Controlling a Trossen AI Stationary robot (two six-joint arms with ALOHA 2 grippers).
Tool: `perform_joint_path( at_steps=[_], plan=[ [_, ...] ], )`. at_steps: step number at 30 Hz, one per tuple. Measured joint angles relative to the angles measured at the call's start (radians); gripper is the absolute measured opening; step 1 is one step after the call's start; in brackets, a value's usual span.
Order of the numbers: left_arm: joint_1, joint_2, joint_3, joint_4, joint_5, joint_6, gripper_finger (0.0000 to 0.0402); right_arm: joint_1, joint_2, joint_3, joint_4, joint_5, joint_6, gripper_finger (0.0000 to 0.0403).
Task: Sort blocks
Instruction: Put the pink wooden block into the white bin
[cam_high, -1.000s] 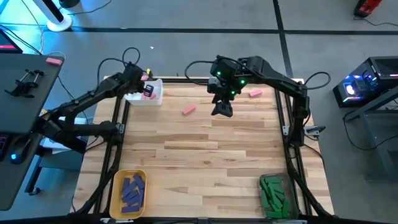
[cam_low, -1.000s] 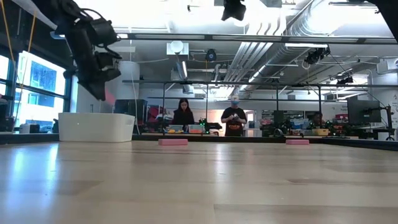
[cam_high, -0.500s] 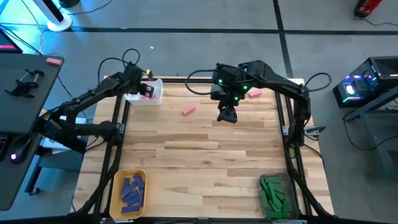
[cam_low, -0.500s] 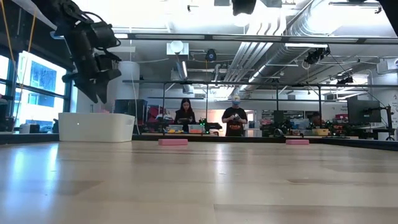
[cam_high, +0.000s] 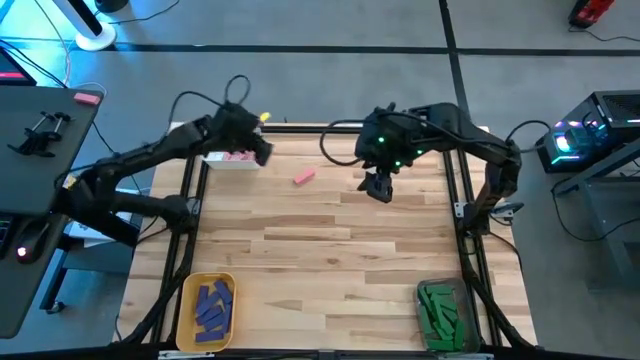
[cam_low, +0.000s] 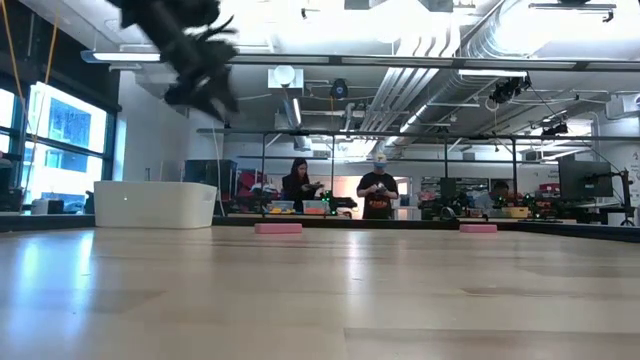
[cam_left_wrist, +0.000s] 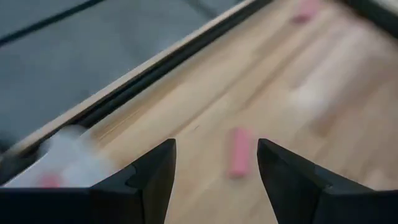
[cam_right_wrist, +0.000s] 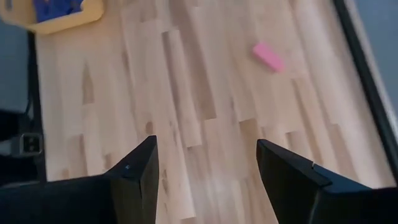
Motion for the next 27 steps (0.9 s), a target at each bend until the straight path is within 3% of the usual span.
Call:
perform_joint_path(
  at_steps=[4, 8, 11, 14, 20, 24, 27],
  plan=[
    [-0.146, 0.123, 0.053, 0.123, -0.002, 0.049, 0.0209, 0.0, -0.044, 0.0, 0.0, 0.066, 0.043, 0.0204],
    [-0.213, 0.286, 0.096, 0.07, 0.007, 0.139, 0.0209, 0.0, -0.151, -0.103, 0.004, 0.143, 0.125, 0.0204],
    [-0.229, 0.372, 0.124, 0.034, -0.004, 0.148, 0.0209, 0.015, -0.305, -0.336, 0.003, 0.215, 0.25, 0.0204],
    [-0.215, 0.417, 0.129, 0.087, -0.034, 0.149, 0.0209, 0.049, -0.487, -0.629, 0.062, 0.219, 0.407, 0.0204],
    [-0.175, 0.464, 0.129, 0.102, -0.025, 0.181, 0.0209, 0.186, -0.891, -1.185, 0.367, 0.17, 0.794, 0.0204],
    [-0.171, 0.495, 0.13, 0.133, 0.011, 0.161, 0.0209, 0.257, -1.075, -1.445, 0.609, 0.186, 1.017, 0.0204],
    [-0.176, 0.555, 0.13, 0.144, 0.02, 0.117, 0.0209, 0.272, -1.128, -1.567, 0.809, 0.211, 1.04, 0.0204]
  ],
)
